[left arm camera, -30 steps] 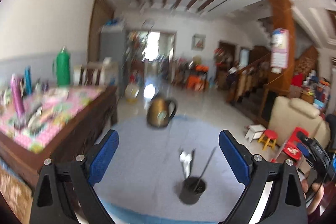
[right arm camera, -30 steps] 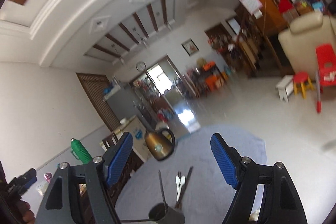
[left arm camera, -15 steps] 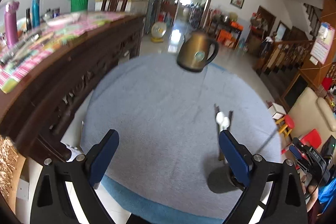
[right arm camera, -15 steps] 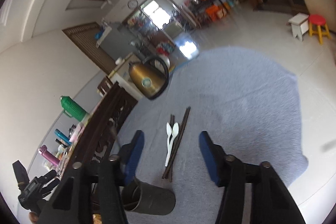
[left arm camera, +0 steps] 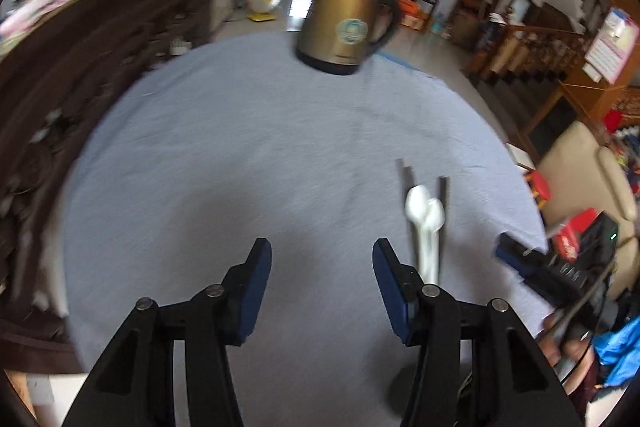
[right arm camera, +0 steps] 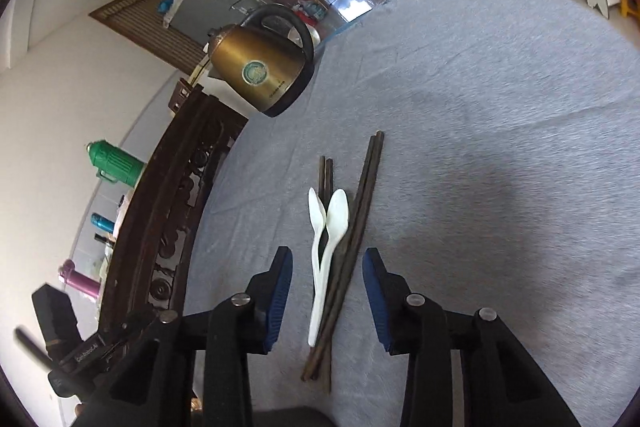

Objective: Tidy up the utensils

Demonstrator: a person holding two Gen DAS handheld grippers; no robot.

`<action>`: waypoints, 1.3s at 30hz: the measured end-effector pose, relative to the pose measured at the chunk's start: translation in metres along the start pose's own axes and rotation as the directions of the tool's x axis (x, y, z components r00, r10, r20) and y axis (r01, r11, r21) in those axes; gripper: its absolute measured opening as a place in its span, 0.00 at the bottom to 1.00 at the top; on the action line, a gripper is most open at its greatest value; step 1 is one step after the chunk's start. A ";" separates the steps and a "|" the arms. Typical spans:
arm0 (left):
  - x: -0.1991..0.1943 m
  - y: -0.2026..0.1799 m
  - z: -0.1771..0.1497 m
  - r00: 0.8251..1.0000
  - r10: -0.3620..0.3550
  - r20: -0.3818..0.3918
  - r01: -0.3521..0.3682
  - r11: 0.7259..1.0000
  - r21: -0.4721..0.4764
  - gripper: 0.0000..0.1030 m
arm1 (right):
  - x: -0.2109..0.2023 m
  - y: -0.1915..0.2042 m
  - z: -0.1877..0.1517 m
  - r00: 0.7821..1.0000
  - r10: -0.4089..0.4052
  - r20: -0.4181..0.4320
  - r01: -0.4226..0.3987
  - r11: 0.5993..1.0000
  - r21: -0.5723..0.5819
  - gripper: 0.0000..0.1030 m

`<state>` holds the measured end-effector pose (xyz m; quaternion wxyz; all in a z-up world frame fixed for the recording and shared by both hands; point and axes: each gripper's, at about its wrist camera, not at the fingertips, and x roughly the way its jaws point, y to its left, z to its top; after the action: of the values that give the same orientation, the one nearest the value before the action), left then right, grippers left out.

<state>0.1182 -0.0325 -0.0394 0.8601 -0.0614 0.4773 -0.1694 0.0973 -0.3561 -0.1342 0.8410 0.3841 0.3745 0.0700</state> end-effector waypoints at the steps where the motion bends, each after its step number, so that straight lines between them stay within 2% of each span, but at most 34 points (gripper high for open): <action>1: 0.010 -0.006 0.006 1.000 -0.024 -0.012 0.024 1.000 0.003 0.52 | 0.003 -0.004 0.000 1.000 0.011 0.002 -0.011 1.000 0.012 0.39; 5: 0.059 -0.035 0.029 0.994 -0.074 -0.081 0.077 0.997 0.028 0.52 | 0.006 -0.019 0.002 1.000 0.007 0.017 -0.008 0.999 0.041 0.39; 11: 0.122 -0.079 0.039 0.977 -0.106 -0.183 0.121 0.990 0.071 0.52 | -0.001 -0.043 0.011 0.999 -0.029 0.028 0.027 0.997 0.071 0.39; 15: 0.153 -0.094 0.039 0.961 -0.125 -0.246 0.145 0.987 0.064 0.53 | 0.001 -0.053 0.015 0.999 -0.037 0.021 0.035 0.996 0.077 0.39; 18: 0.164 -0.099 0.037 0.956 -0.128 -0.265 0.156 0.984 0.087 0.52 | 0.004 -0.054 0.017 0.999 -0.035 0.018 0.034 0.997 0.073 0.39; 20: 0.169 -0.099 0.035 0.954 -0.134 -0.269 0.165 0.981 0.099 0.52 | 0.007 -0.053 0.020 0.999 -0.034 0.012 0.033 0.997 0.063 0.39; 21: 0.173 -0.098 0.037 0.953 -0.137 -0.271 0.168 0.981 0.097 0.47 | 0.010 -0.052 0.020 0.999 -0.035 0.009 0.034 0.998 0.057 0.39; 22: 0.175 -0.097 0.036 0.951 -0.141 -0.274 0.173 0.980 0.097 0.41 | 0.012 -0.051 0.021 0.999 -0.035 0.005 0.035 0.998 0.050 0.39; 23: 0.177 -0.097 0.036 0.949 -0.145 -0.281 0.179 0.979 0.101 0.28 | 0.016 -0.048 0.024 0.999 -0.035 -0.002 0.035 0.999 0.042 0.39; 24: 0.177 -0.096 0.036 0.946 -0.159 -0.283 0.195 0.975 0.104 0.24 | 0.018 -0.047 0.025 0.999 -0.034 -0.007 0.034 0.999 0.036 0.39; 26: 0.174 -0.092 0.037 0.947 -0.158 -0.281 0.197 0.973 0.117 0.06 | 0.024 -0.040 0.029 0.999 -0.032 -0.019 0.032 0.999 0.017 0.39; 32: 0.155 -0.066 0.040 0.951 -0.187 -0.244 0.217 0.971 0.103 0.06 | 0.049 -0.006 0.043 0.998 -0.008 -0.060 0.004 0.998 -0.065 0.39; 37: 0.135 -0.041 0.042 0.958 -0.190 -0.214 0.216 0.971 0.103 0.06 | 0.074 0.014 0.046 0.996 -0.029 -0.083 0.018 0.992 -0.125 0.39; 39: 0.132 -0.033 0.043 0.961 -0.178 -0.213 0.203 0.974 0.101 0.06 | 0.085 0.023 0.049 0.994 -0.064 -0.085 0.048 0.982 -0.182 0.51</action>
<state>0.2106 -0.1116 -0.1133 0.7888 -0.0369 0.5430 -0.2855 0.1946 -0.3345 -0.1466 0.8561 0.2923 0.4149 0.0972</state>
